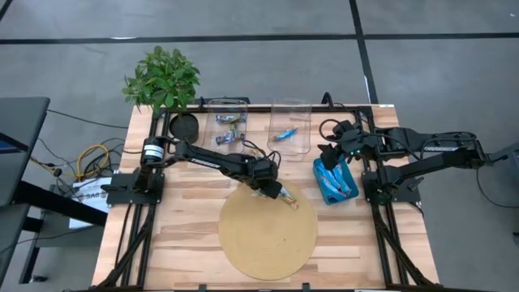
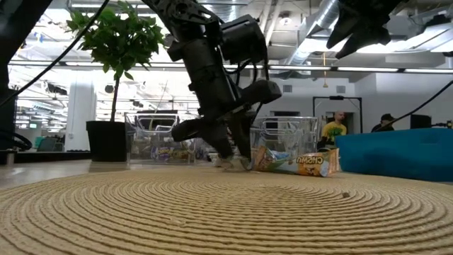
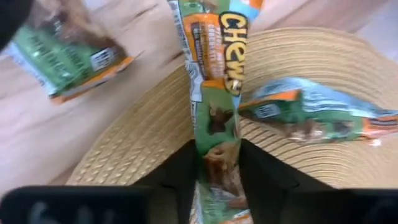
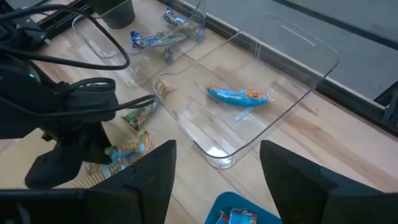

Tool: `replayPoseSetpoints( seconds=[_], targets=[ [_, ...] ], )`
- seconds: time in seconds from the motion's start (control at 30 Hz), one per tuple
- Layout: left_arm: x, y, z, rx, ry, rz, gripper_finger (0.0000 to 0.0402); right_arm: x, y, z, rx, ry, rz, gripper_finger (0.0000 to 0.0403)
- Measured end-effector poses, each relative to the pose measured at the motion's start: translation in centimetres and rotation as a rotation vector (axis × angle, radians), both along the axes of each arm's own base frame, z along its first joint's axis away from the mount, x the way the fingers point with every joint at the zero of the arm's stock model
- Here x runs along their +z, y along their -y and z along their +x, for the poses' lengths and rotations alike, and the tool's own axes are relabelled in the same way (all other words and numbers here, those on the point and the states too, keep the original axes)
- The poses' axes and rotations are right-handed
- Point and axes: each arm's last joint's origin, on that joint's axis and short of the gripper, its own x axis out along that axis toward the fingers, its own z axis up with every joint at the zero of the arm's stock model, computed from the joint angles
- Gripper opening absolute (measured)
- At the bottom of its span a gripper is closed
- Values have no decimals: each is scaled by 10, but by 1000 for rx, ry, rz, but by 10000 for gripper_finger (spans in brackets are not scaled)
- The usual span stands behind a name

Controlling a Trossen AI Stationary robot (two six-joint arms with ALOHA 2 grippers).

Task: Pick and place Granola Bars by type
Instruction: Put the yellow granola bar into the right transparent bin

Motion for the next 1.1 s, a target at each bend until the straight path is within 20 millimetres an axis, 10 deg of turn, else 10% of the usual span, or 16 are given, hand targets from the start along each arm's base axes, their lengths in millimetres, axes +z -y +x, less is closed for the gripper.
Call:
replayPoseSetpoints(
  seconds=[0.4, 0.7, 0.9, 1.1],
  targets=[
    [27, -3, 12, -5, 13, 66, 18, 8, 1, 7, 46, 64, -80, 223],
    [99, -19, 22, -49, -29, 341, 15, 10, 5, 6, -64, 60, -191, 223],
    [148, -48, 29, -58, 56, 510, 13, 10, 10, 5, -98, 57, -196, 223],
    [151, -95, 24, -40, 71, 508, 34, 10, 13, 4, -113, 56, -194, 223]
  ],
)
